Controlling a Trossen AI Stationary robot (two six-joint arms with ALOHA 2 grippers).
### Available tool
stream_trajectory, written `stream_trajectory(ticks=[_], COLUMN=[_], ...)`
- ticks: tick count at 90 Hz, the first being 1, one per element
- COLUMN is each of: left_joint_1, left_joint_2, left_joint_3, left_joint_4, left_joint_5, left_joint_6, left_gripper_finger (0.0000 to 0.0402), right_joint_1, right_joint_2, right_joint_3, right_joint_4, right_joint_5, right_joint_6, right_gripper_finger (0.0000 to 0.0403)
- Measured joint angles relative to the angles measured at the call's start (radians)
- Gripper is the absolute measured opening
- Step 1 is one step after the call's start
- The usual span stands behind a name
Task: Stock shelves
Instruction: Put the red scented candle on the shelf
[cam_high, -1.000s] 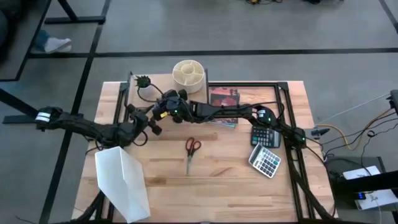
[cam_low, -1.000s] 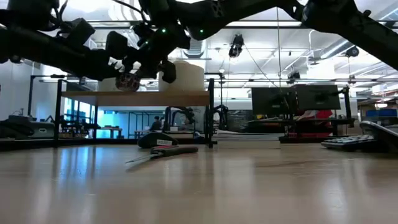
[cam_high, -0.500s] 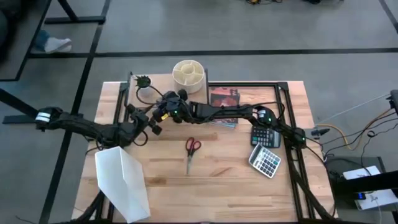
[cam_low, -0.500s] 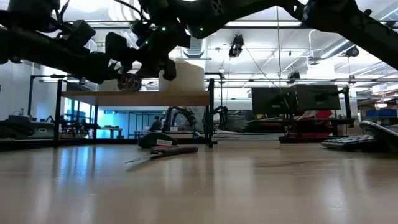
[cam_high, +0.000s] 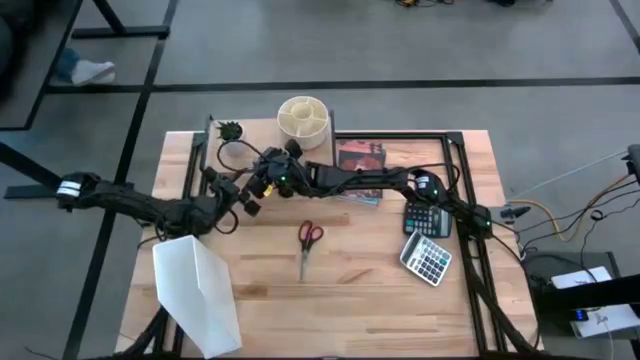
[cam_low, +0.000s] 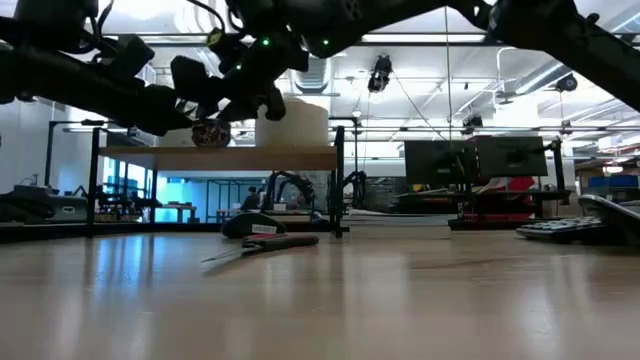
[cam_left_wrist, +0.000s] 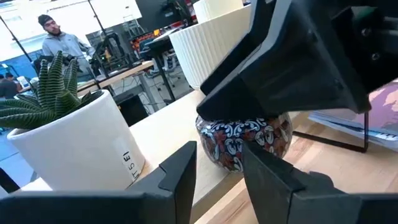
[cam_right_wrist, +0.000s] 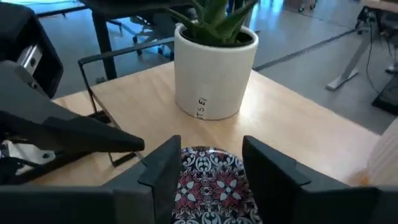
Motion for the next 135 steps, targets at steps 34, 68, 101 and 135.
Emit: stream_trajectory(ticks=[34, 68, 101, 135], left_joint_1=[0.006, 0.006, 0.006, 0.006], left_joint_2=[0.0, 0.0, 0.001, 0.006], left_joint_3=[0.0, -0.001, -0.001, -0.001], left_joint_4=[0.0, -0.001, 0.0, 0.0], left_joint_5=[0.002, 0.003, 0.003, 0.003], left_joint_6=[-0.004, -0.004, -0.004, -0.004], left_gripper_finger=[0.0125, 0.011, 0.0124, 0.012], right_joint_1=[0.006, 0.072, 0.074, 0.076], right_joint_2=[-0.023, -0.121, -0.078, -0.08], right_joint_3=[0.0, 0.002, -0.038, -0.054], right_joint_4=[-0.008, -0.321, -0.358, -0.345], right_joint_5=[-0.003, -0.018, -0.021, -0.098], right_joint_6=[-0.125, -0.357, -0.438, -0.412], right_gripper_finger=[0.0185, 0.0195, 0.019, 0.0153])
